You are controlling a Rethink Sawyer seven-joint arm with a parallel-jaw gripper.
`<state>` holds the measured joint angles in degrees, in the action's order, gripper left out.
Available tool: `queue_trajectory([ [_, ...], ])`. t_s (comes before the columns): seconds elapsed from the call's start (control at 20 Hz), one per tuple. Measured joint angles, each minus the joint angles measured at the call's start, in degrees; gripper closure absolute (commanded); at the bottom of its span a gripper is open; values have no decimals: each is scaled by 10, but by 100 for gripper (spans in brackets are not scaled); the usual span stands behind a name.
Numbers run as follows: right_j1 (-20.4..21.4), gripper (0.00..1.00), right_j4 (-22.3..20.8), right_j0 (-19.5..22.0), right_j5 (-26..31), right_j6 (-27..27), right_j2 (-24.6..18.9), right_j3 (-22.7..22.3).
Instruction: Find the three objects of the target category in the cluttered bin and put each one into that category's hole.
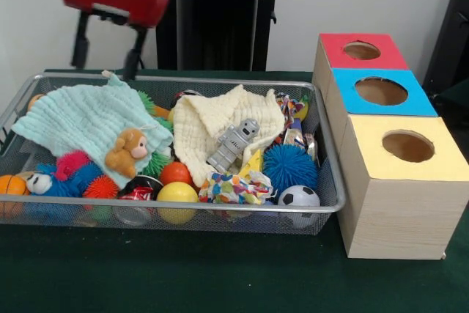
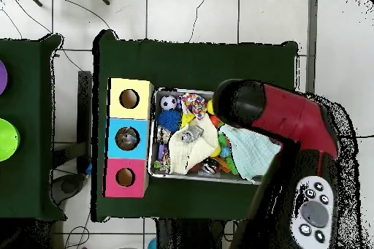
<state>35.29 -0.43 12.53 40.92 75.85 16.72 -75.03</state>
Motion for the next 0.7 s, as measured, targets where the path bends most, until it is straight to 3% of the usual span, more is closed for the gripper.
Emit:
queue_trajectory([
  [0.4,0,0,-1,63,-36,0,-33,-2],
  [0.7,3,0,-1,84,-36,0,-66,-21],
])
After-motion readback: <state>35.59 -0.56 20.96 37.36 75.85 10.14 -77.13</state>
